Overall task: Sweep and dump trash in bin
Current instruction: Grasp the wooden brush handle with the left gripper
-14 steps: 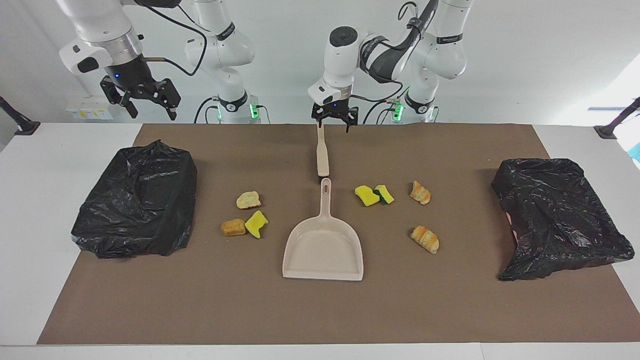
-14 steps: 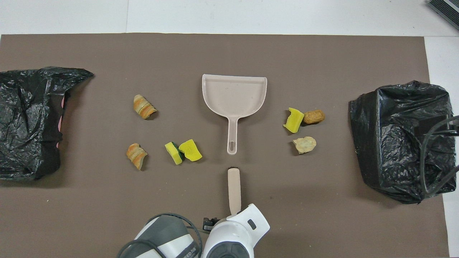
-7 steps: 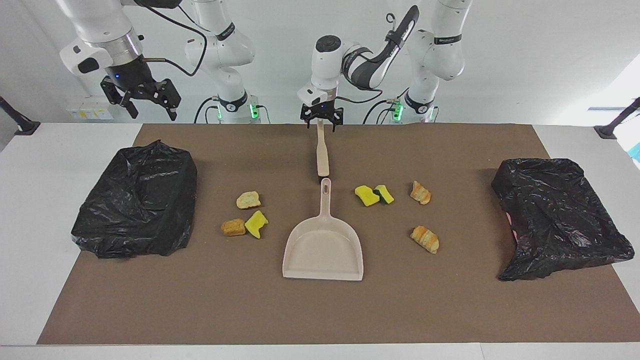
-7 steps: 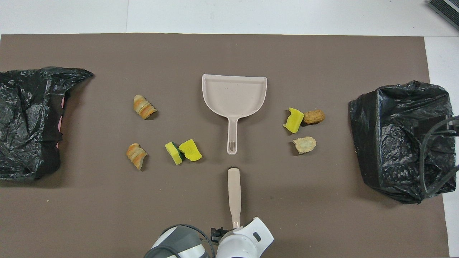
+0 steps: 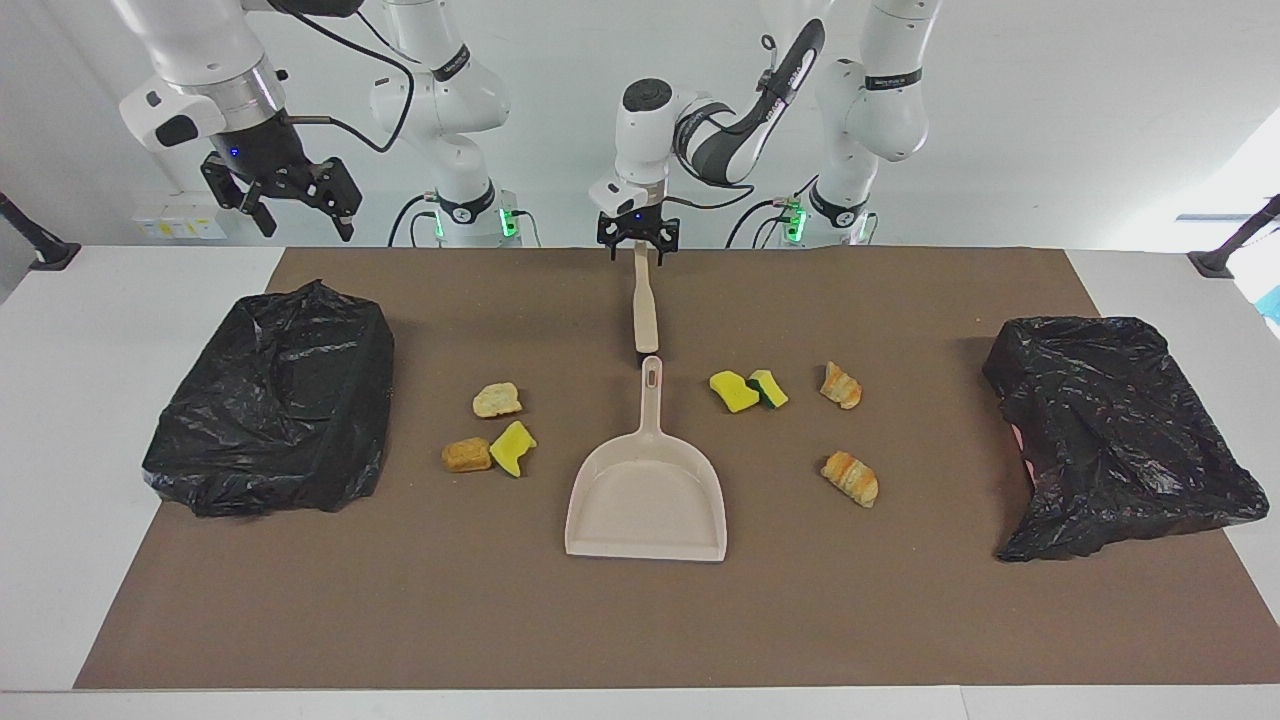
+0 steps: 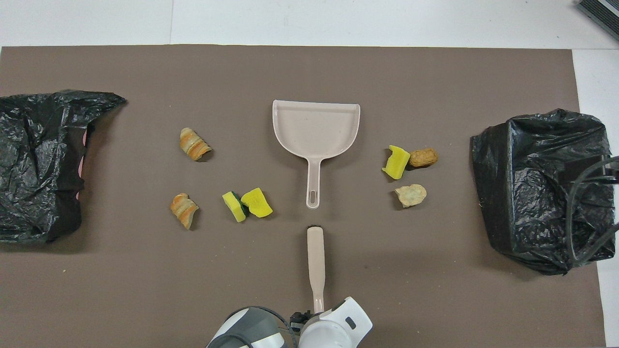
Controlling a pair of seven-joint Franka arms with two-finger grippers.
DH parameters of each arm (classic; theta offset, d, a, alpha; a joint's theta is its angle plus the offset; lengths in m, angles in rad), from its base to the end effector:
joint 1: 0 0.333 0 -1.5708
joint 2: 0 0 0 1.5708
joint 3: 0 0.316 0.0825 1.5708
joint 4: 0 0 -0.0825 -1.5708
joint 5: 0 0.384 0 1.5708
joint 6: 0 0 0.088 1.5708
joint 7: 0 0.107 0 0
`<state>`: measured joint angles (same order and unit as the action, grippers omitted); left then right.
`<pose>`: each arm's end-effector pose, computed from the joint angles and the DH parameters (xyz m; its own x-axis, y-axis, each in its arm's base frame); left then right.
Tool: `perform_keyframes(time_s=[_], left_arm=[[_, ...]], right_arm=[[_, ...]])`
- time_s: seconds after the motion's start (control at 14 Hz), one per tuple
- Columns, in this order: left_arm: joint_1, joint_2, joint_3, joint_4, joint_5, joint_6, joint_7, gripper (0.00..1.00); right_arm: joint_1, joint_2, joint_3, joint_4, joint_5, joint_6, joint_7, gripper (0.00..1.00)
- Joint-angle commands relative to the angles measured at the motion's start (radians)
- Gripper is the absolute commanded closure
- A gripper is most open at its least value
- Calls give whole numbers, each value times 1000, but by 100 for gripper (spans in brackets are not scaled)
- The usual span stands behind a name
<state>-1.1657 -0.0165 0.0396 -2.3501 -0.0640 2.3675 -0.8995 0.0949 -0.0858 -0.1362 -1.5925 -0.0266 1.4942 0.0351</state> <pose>0.2159 -0.4548 0.3407 0.9833 -0.1810 -0.0163 -0.1799 -0.9822 0.0548 0.5192 -0.0279 0.6533 0.9969 -0.0777 -0.0128 -0.0775 -0.9969 0.0154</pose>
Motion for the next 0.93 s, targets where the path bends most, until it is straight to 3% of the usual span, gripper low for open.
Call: perform_keyframes(time_s=[0.0, 0.07, 0.5, 0.86], left_arm=[[-23, -11, 19, -17, 7, 18, -16, 91], [-16, -17, 20, -15, 10, 12, -15, 100], [76, -95, 28, 8, 10, -146, -15, 100], [234, -169, 29, 23, 12, -269, 48, 100]], right_arm=[[-11, -19, 1, -15, 2, -15, -27, 0], [-11, -19, 3, -17, 2, -15, -27, 0], [-11, -19, 1, -17, 2, -15, -27, 0], [2, -15, 7, -17, -1, -20, -12, 0]])
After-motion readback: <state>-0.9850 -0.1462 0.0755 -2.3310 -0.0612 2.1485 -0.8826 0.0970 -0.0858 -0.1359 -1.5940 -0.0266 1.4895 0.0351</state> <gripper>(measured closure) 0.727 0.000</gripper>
